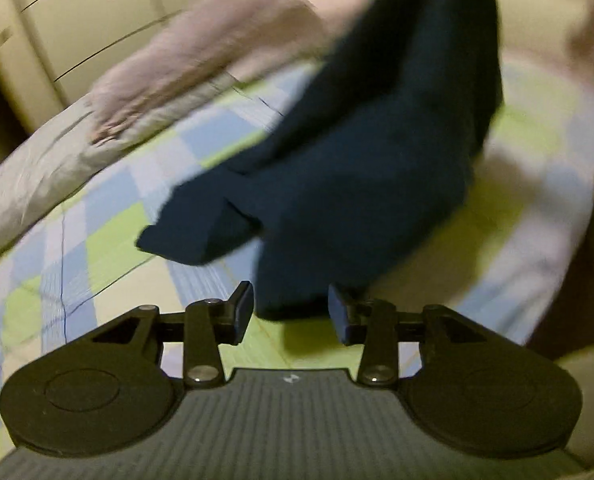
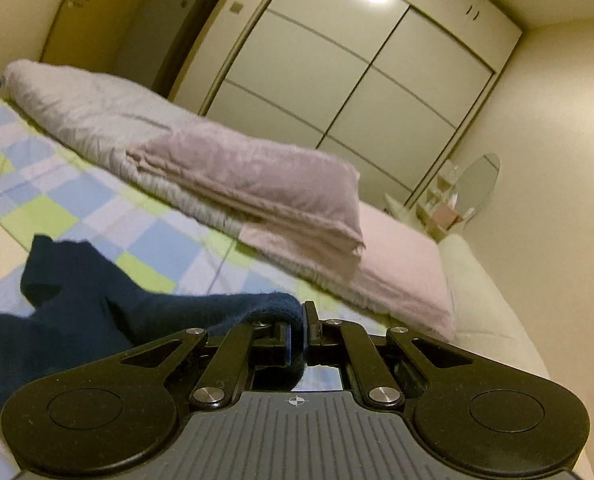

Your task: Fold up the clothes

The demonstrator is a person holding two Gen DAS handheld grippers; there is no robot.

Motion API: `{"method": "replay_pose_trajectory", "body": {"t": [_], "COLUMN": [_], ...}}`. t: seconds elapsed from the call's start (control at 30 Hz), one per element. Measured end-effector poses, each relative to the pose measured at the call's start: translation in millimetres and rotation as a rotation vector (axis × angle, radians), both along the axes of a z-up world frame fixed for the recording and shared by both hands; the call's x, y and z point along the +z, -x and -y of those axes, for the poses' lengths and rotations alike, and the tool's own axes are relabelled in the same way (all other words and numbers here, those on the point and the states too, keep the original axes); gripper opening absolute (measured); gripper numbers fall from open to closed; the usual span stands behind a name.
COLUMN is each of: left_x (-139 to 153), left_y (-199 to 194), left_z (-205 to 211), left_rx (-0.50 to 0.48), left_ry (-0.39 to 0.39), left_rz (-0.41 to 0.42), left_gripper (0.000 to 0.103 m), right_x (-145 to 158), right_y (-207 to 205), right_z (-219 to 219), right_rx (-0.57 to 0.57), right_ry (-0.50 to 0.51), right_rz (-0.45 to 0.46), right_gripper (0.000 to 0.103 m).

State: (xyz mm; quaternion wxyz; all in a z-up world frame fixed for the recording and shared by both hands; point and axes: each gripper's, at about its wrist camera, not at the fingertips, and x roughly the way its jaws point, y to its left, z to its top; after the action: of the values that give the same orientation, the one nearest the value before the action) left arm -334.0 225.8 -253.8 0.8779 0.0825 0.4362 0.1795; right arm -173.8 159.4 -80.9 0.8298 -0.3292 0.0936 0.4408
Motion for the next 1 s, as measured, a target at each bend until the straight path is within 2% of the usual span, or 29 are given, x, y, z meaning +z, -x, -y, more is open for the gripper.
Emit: {"method": "replay_pose_trajectory", "body": {"t": [0.07, 0.1, 0.13, 0.3, 0.37, 0.43, 0.47, 0.53, 0.63, 0.73, 0.87, 1.0], "left_x": [-16, -23, -31, -74, -91, -101, -100, -89, -51, 5, 95, 189], "left_y": [-8, -11, -13, -29, -39, -48, -53, -61, -64, -58, -47, -23], "left_z": [14, 21, 28, 51, 48, 40, 34, 22, -9, -36, -80, -116], "left_rx": [-0.05, -0.07, -0.089, -0.172, -0.155, -0.11, -0.082, -0.046, 0.027, 0.103, 0.181, 0.236], "left_ry": [-0.091, -0.137, -0.181, -0.405, -0.481, -0.509, -0.504, -0.442, -0.296, -0.237, -0.25, -0.332], "left_rz": [-0.019, -0.027, -0.035, -0.095, -0.107, -0.102, -0.085, -0.048, 0.04, 0.14, 0.311, 0.481], "left_gripper": [0.043, 0.052, 0.055, 0.055, 0.057, 0.057, 0.054, 0.011, 0.01, 0.009, 0.009, 0.009], "right_x": [-5, -7, -8, -21, -26, -31, -33, -36, -37, -23, 7, 50], "right_y": [-8, -13, -17, -42, -50, -58, -61, -67, -74, -78, -80, -71], "right_z": [2, 4, 6, 5, 3, 1, 1, 2, 2, 6, 11, 15], "right_rx": [0.003, 0.007, 0.01, 0.03, 0.038, 0.044, 0.045, 0.044, 0.032, 0.008, -0.022, -0.023], "right_ry": [0.011, 0.015, 0.018, 0.047, 0.058, 0.062, 0.064, 0.064, 0.058, 0.009, -0.082, -0.197], "right_rz": [-0.009, -0.016, -0.024, -0.067, -0.073, -0.079, -0.081, -0.081, -0.083, -0.056, 0.006, 0.087], "right_gripper": [0.003, 0.003, 0.003, 0.003, 0.003, 0.003, 0.003, 0.003, 0.003, 0.003, 0.003, 0.003]}}
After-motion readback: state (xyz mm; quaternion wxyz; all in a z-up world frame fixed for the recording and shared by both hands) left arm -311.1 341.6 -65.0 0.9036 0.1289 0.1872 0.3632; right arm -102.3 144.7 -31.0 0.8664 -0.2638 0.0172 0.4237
